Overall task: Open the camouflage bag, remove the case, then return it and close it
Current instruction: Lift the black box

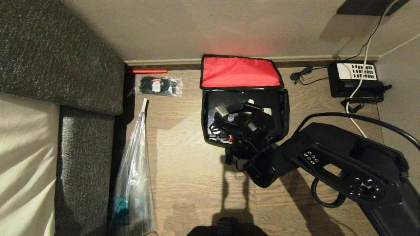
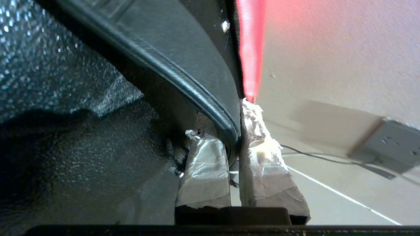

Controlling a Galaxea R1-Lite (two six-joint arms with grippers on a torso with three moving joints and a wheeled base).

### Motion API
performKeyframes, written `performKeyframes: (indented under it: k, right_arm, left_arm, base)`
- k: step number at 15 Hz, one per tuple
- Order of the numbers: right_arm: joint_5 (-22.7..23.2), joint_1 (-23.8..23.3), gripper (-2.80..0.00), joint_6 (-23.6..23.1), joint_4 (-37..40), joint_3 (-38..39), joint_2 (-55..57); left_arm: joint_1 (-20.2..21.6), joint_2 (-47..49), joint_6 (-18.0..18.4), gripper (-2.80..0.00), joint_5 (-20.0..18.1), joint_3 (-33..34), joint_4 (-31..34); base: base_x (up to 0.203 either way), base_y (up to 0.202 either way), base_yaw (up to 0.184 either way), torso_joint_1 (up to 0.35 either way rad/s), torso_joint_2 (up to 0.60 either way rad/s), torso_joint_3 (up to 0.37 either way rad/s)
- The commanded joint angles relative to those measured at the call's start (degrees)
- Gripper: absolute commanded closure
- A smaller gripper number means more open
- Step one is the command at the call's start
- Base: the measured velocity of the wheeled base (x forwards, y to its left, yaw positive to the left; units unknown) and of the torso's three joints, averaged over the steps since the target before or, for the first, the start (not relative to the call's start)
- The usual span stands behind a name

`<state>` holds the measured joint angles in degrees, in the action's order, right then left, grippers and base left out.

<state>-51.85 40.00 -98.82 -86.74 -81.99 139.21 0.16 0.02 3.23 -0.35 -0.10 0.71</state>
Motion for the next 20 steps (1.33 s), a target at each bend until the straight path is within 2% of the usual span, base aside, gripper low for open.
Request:
performKeyframes:
  k: [1,11,14,20]
  right_arm:
    - [-0.26,0.22,0.00,-0.58,-0.93,1.44,-4.02]
    - [-0.71,2.39,0.00,-0.49,-0.93,6.28,-10.14]
    - [-2.94,2.94,0.00,-0.58,-0.93,6.57,-12.27]
    - [-3.17,3.15,0.00,-0.58,-0.93,8.32,-16.87]
  left_arm:
    - [0.02,-0.11,0.02,0.00,0.00,0.01,0.00]
    - [0.02,-0.11,0.02,0.00,0.00,0.01,0.00]
    - [0.02,-0.11,0.02,0.00,0.00,0.01,0.00]
    - [0.02,-0.11,0.02,0.00,0.00,0.01,0.00]
  base:
    - [0.000,0.000,0.000,0.000,0.00,0.000]
    - [0.000,0.000,0.000,0.000,0.00,0.000]
    - [0.000,0.000,0.000,0.000,0.00,0.000]
    - [0.000,0.000,0.000,0.000,0.00,0.000]
